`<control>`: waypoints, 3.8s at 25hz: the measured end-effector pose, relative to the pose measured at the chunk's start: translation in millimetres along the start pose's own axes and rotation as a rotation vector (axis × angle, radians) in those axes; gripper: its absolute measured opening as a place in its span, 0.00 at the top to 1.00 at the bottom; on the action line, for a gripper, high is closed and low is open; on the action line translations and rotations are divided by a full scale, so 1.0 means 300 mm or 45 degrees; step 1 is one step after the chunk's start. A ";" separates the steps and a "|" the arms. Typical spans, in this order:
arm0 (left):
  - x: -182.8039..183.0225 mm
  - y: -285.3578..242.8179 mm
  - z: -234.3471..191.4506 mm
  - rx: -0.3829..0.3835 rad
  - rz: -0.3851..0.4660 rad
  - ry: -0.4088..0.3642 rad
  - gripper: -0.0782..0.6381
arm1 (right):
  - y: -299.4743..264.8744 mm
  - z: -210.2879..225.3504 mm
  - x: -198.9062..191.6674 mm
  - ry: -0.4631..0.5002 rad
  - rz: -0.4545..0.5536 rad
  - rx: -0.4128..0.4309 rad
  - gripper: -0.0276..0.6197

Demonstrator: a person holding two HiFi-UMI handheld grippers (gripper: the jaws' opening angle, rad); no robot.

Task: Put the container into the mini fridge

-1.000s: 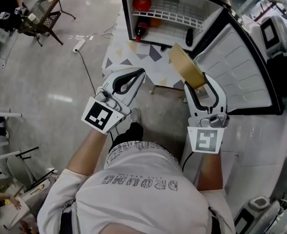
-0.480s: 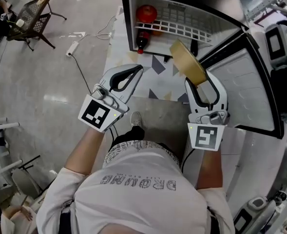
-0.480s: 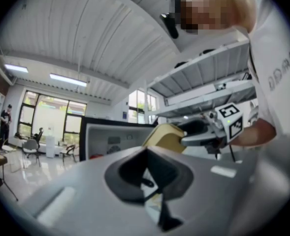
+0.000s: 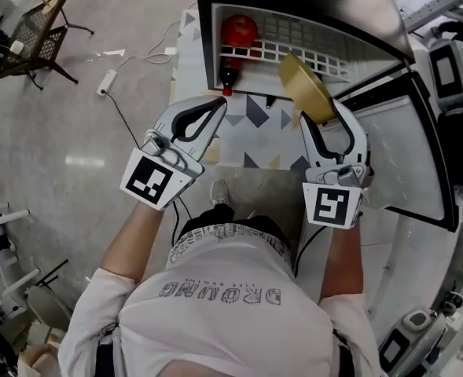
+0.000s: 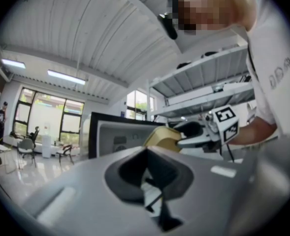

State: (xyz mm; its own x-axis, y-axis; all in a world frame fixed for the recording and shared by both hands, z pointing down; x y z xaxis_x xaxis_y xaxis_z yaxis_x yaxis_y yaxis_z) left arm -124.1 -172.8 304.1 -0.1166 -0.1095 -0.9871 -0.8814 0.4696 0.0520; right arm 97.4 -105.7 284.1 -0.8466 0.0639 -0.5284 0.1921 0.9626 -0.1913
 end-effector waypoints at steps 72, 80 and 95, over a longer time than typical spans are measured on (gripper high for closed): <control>-0.163 -0.213 -0.096 0.214 -0.118 0.079 0.88 | -0.492 -0.114 -0.296 0.268 -0.052 0.291 0.56; -0.125 -0.209 -0.071 0.183 -0.106 0.040 0.88 | -0.397 -0.065 -0.265 0.094 -0.016 0.228 0.56; -0.070 -0.183 -0.006 0.120 -0.095 -0.015 0.88 | -0.230 0.024 -0.196 -0.250 0.141 0.080 0.84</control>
State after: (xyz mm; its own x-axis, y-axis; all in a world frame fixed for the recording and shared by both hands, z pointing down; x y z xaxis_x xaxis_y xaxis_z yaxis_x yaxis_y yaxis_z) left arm -74.0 -197.9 322.3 -0.0466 -0.1370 -0.9895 -0.8404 0.5408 -0.0353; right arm 137.4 -177.7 322.3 -0.7071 0.1100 -0.6985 0.3141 0.9339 -0.1709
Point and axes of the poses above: the fingertips, and each gripper's own axes: y backward along the fingers, z to its right, x out of its top, the point moved 8 cm from there along y, backward along the fingers, and after that the axes turned 11 degrees about y, right-handed, at the moved point
